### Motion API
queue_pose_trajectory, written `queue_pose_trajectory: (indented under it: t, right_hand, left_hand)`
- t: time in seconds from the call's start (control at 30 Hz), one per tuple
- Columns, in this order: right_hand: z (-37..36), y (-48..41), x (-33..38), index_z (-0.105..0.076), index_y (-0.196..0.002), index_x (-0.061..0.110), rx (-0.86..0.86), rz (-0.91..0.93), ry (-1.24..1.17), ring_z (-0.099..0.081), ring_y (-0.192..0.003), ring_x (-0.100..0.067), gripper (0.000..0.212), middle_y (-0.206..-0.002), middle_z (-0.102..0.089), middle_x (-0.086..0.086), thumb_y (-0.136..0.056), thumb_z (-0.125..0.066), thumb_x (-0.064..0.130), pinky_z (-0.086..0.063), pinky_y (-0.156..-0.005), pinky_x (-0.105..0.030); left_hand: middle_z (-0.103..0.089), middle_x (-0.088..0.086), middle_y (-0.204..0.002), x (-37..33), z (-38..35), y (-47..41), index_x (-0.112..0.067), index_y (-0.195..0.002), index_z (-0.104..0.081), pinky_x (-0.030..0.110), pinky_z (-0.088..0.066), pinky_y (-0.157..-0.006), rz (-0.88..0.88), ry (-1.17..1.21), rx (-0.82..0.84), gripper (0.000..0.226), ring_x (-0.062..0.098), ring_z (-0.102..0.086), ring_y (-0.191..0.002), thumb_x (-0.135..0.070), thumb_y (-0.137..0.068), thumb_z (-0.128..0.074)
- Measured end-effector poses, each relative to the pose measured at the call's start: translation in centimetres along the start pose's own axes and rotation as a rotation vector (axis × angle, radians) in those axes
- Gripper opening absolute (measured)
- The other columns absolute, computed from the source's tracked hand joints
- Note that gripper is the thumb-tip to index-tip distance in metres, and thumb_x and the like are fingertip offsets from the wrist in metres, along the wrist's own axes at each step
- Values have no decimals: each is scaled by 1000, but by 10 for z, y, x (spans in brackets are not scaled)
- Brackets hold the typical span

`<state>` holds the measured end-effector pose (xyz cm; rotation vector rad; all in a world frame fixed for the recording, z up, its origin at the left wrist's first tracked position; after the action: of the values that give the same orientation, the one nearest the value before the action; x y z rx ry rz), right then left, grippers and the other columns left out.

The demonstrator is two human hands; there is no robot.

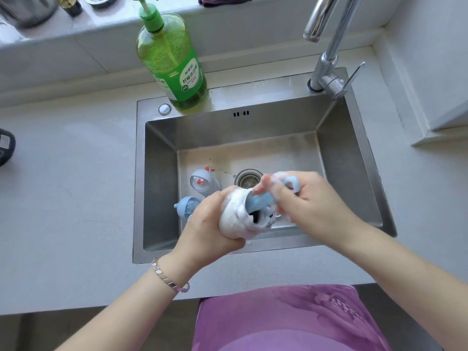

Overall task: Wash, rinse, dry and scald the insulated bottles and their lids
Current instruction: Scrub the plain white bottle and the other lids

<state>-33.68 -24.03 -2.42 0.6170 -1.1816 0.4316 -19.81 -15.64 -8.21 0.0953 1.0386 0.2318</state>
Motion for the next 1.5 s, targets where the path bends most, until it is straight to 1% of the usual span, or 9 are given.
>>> queue_pose_trajectory:
  t: [0.2,0.37,0.5,0.67,0.83,1.0,1.13,1.3,1.5]
  right_hand:
    - [0,5,4,-69,-72,6,-231,394,363,-58,-55,-17,54,-59,-64,-1,-95,-36,42,-46,-52,-34]
    - [-13,5,0,-69,-70,19,-153,69,73,-54,-47,-9,39,-41,-49,11,-92,-41,37,-39,-50,-19]
    - [8,-1,4,-65,-70,12,-272,36,-222,-44,-35,-5,40,-37,-47,6,-94,-43,35,-37,-44,-15]
    - [-14,11,1,-69,-72,11,-375,352,225,-55,-53,-8,52,-59,-61,8,-97,-34,41,-45,-52,-22]
    - [7,11,2,-71,-73,12,-473,396,302,-60,-54,-16,54,-62,-68,0,-97,-32,41,-45,-51,-31]
    - [-6,13,-3,-70,-75,12,-360,353,326,-61,-56,-22,55,-63,-67,-2,-95,-32,47,-47,-49,-36]
    - [10,18,14,-69,-77,12,-424,518,363,-61,-53,-22,48,-63,-67,-3,-98,-34,39,-45,-48,-34]
    - [-7,19,5,-67,-84,15,-328,539,421,-62,-54,-28,48,-64,-65,-6,-99,-30,40,-49,-42,-34]
    - [-8,17,1,-69,-85,16,-309,527,435,-59,-51,-22,49,-62,-64,-2,-99,-30,42,-47,-42,-31]
  left_hand:
    - [-57,-32,-103,-10,5,0,-66,-104,-44,9,-43,-78,-74,37,-54,91,-4,-56,-94,0,-53,-80]
    - [-61,-14,-103,4,-1,-1,-32,-112,-54,12,-43,-79,32,70,-110,71,1,-58,-95,-2,-55,-83]
    - [-60,-20,-105,6,5,-2,-30,-112,-54,13,-42,-82,23,69,-120,71,-1,-57,-96,0,-55,-85]
    - [-60,-22,-98,-17,5,-7,-33,-102,-54,17,-44,-79,-125,-3,-115,62,3,-57,-89,-5,-57,-85]
    - [-59,-21,-103,2,6,-1,-36,-111,-53,21,-45,-83,-38,87,-115,70,2,-58,-95,-3,-57,-84]
    - [-61,-14,-99,-6,1,1,-28,-110,-57,33,-48,-80,-114,24,-60,62,12,-59,-91,-18,-56,-87]
    - [-60,-20,-104,-13,12,4,-55,-109,-49,21,-48,-82,-117,85,-105,67,0,-58,-93,-39,-53,-82]
    - [-57,-15,-100,-23,8,4,-42,-105,-46,26,-47,-74,-195,-41,-122,71,5,-56,-84,-12,-51,-82]
    - [-59,-8,-87,-14,5,3,-24,-101,-58,28,-47,-70,-129,-18,-86,56,14,-56,-81,-10,-52,-81]
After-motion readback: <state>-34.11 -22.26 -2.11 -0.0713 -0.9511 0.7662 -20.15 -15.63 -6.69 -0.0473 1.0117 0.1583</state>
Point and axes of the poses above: each hand's wrist, its own y-axis away from the middle knuckle, its own z-axis out of the back of the hand, x = y × z, the point moved 5 cm from there along -y, towards the middle knuckle
